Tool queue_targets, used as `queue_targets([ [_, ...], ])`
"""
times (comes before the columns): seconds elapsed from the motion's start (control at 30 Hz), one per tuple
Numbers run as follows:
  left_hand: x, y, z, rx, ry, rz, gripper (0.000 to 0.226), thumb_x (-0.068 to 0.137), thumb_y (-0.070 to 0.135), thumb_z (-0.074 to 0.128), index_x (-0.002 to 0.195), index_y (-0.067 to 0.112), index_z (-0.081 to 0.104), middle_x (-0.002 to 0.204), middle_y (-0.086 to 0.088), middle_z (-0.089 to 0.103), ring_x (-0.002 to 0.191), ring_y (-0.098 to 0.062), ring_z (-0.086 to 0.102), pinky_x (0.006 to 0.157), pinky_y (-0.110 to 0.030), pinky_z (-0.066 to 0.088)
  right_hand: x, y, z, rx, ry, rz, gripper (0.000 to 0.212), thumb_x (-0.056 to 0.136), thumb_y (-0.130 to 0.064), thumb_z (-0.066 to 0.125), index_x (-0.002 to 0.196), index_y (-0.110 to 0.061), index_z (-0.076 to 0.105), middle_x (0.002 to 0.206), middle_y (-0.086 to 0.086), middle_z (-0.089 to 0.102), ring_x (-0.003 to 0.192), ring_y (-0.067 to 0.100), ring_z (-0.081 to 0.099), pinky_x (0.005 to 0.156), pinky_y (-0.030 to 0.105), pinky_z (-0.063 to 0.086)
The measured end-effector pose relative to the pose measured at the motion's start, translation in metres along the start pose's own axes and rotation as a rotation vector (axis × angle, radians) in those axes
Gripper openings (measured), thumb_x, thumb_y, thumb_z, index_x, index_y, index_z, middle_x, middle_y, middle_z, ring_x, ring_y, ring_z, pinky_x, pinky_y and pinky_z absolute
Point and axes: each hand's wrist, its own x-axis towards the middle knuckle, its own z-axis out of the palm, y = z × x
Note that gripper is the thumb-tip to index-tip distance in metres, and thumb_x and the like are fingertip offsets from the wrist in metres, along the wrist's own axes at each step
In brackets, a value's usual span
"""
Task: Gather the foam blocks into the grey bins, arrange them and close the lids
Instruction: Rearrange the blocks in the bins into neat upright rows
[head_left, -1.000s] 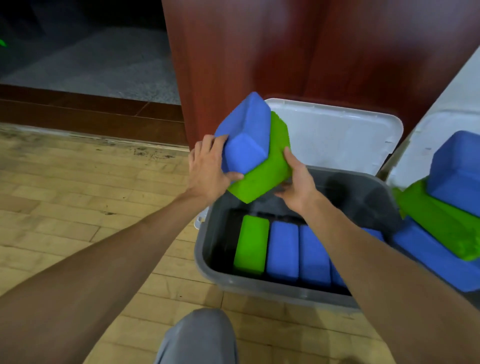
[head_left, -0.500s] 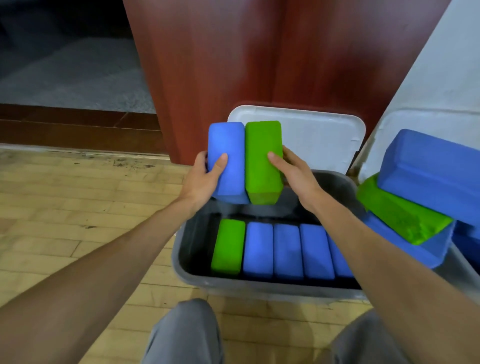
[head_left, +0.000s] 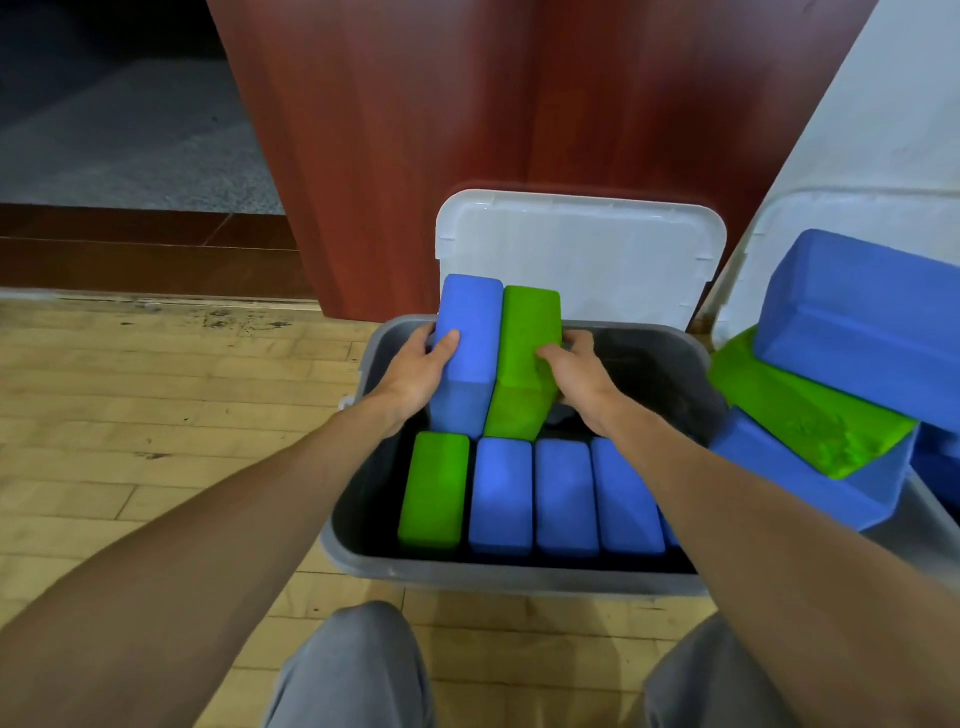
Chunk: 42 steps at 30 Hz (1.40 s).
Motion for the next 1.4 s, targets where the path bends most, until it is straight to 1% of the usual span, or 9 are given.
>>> queue_targets([
  [0.17,0.015,-0.023,-0.013,0.034,0.055,-0.08,0.046,0.094,0.049,0.05,0.128,0.017,0.053,0.123,0.0,0.063,0.107,-0.018,0.061,0.095,-0.044,0.05,0.007,0.002,0.017,-0.115,-0.018,-0.089,0.047,0.091,-0.042,0.059,0.133,-0.022,0.053,0.121,-0.002,0.062,0.111,0.02,0.06,0.1,0.039,0.047],
  [0.33,0.021,-0.04,-0.002,0.034,-0.079,-0.199,0.04,0.098,0.035,0.051,0.137,0.029,0.045,0.125,0.009,0.057,0.103,-0.012,0.054,0.082,-0.03,0.04,0.025,0.027,0.023,-0.203,-0.044,0.038,0.048,0.093,-0.046,0.055,0.132,-0.019,0.051,0.127,0.005,0.061,0.112,0.026,0.06,0.098,0.047,0.048],
  [0.53,0.035,-0.075,0.012,0.05,-0.08,-0.271,0.044,0.098,0.025,0.053,0.139,0.017,0.041,0.129,-0.001,0.056,0.1,-0.014,0.053,0.072,-0.028,0.041,0.043,0.069,0.032,-0.416,-0.033,0.09,0.056,0.086,-0.041,0.067,0.127,-0.005,0.052,0.125,0.015,0.061,0.116,0.032,0.057,0.097,0.04,0.046],
  [0.67,0.044,-0.096,0.01,0.1,-0.058,-0.265,0.045,0.097,0.021,0.054,0.139,0.009,0.041,0.132,-0.011,0.057,0.108,-0.021,0.058,0.091,-0.033,0.047,0.055,0.085,0.038,-0.553,-0.021,0.062,0.054,0.082,-0.046,0.07,0.117,-0.006,0.06,0.121,0.015,0.064,0.115,0.033,0.057,0.093,0.037,0.046],
  [0.8,0.046,-0.103,0.015,0.24,-0.072,-0.237,0.046,0.099,0.019,0.049,0.141,0.004,0.037,0.135,-0.014,0.053,0.115,-0.022,0.054,0.082,-0.016,0.036,0.063,0.087,0.035,-0.541,-0.002,0.08,0.054,0.076,-0.044,0.077,0.112,-0.007,0.06,0.115,0.012,0.066,0.11,0.029,0.059,0.089,0.034,0.045],
  [0.97,0.045,-0.114,0.028,0.391,-0.079,-0.222,0.058,0.099,0.033,0.048,0.146,0.008,0.026,0.143,-0.02,0.042,0.126,-0.034,0.047,0.105,-0.038,0.036,0.059,0.091,0.028,-0.579,0.015,0.068,0.054,0.078,-0.047,0.074,0.111,-0.007,0.061,0.114,0.013,0.066,0.11,0.03,0.059,0.085,0.033,0.045],
  [1.13,0.039,-0.105,0.03,0.536,-0.044,-0.225,0.066,0.1,0.036,0.044,0.153,0.022,0.007,0.153,-0.017,0.017,0.131,-0.038,0.039,0.108,-0.045,0.033,0.053,0.079,0.031,-0.773,0.008,0.071,0.052,0.081,-0.053,0.068,0.105,-0.008,0.059,0.119,0.016,0.062,0.112,0.035,0.057,0.087,0.038,0.047],
  [1.3,0.023,-0.081,0.032,0.697,0.031,-0.031,0.047,0.095,0.027,0.054,0.141,0.021,0.043,0.143,-0.011,0.03,0.127,-0.034,0.038,0.109,-0.042,0.032,0.028,0.054,0.021,-0.938,0.057,-0.089,0.029,0.086,-0.019,0.058,0.113,-0.009,0.058,0.12,0.013,0.06,0.111,0.033,0.057,0.086,0.037,0.048],
  [1.4,0.012,-0.051,0.04,0.652,-0.019,0.057,0.046,0.093,0.021,0.057,0.137,0.013,0.048,0.141,-0.014,0.04,0.13,-0.033,0.038,0.11,-0.036,0.03,0.009,0.027,0.004,-0.916,0.026,-0.163,0.027,0.085,-0.014,0.054,0.11,-0.012,0.064,0.117,0.011,0.064,0.111,0.031,0.059,0.092,0.037,0.051],
])
